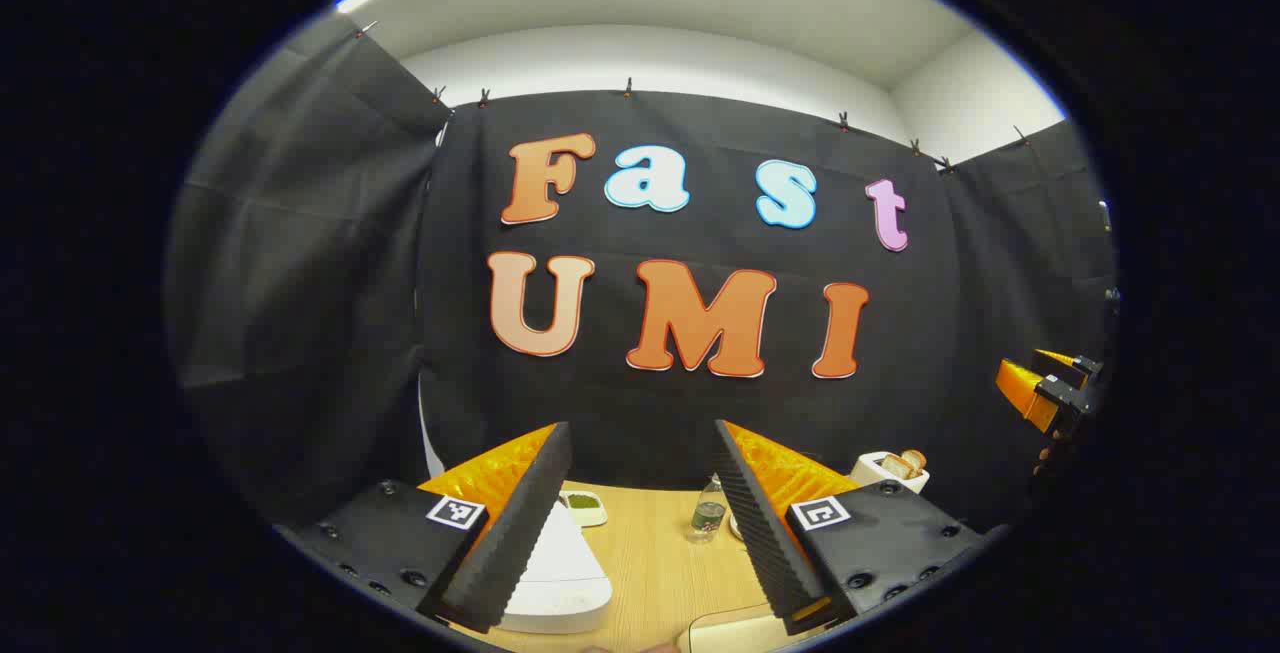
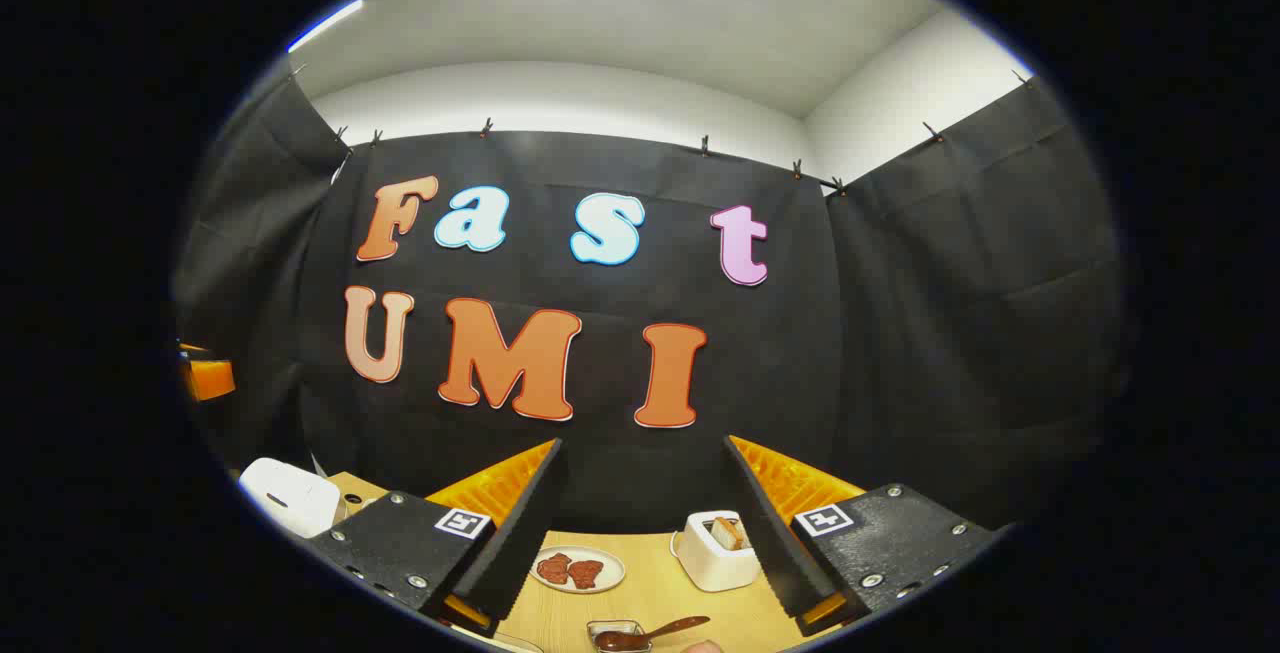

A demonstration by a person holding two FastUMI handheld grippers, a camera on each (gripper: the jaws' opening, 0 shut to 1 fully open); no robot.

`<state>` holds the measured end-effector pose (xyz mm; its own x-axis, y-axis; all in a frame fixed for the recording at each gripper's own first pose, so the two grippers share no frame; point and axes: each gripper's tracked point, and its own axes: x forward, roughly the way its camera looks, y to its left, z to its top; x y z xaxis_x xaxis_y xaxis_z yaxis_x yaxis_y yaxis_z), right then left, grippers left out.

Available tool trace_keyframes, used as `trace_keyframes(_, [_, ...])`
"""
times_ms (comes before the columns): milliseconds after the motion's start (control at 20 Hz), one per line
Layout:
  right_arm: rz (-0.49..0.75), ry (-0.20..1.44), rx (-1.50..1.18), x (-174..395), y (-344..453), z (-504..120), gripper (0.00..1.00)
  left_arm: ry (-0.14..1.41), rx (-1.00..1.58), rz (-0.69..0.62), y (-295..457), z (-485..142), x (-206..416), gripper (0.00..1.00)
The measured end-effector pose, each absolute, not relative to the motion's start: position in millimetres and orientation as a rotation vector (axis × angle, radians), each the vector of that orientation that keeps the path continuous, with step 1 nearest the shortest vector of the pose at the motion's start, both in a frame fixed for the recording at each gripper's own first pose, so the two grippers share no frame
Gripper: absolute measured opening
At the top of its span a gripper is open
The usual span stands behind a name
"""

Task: Close the left gripper, press the button to open the rice cooker; take a wooden spoon from the chopstick holder with the right hand, scoop a spoonful of rice and pour it into the rice cooker, then put the wooden spoon back into the chopstick holder.

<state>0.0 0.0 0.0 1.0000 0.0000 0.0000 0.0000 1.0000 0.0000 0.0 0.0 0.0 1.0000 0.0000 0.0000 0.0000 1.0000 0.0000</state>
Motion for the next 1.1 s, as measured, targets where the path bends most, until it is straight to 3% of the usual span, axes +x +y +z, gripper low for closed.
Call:
trace_keyframes(100, [0.035, 0.0, 0.024, 4, 3, -5, 0.97, -0.003, -0.013, 0.019, -4, 2, 0, 0.95])
trace_keyframes(1100, [0.163, 0.09, 0.113, 33, -44, -63, 0.95, -0.033, 0.105, 0.169, -46, 20, 9, 0.97])
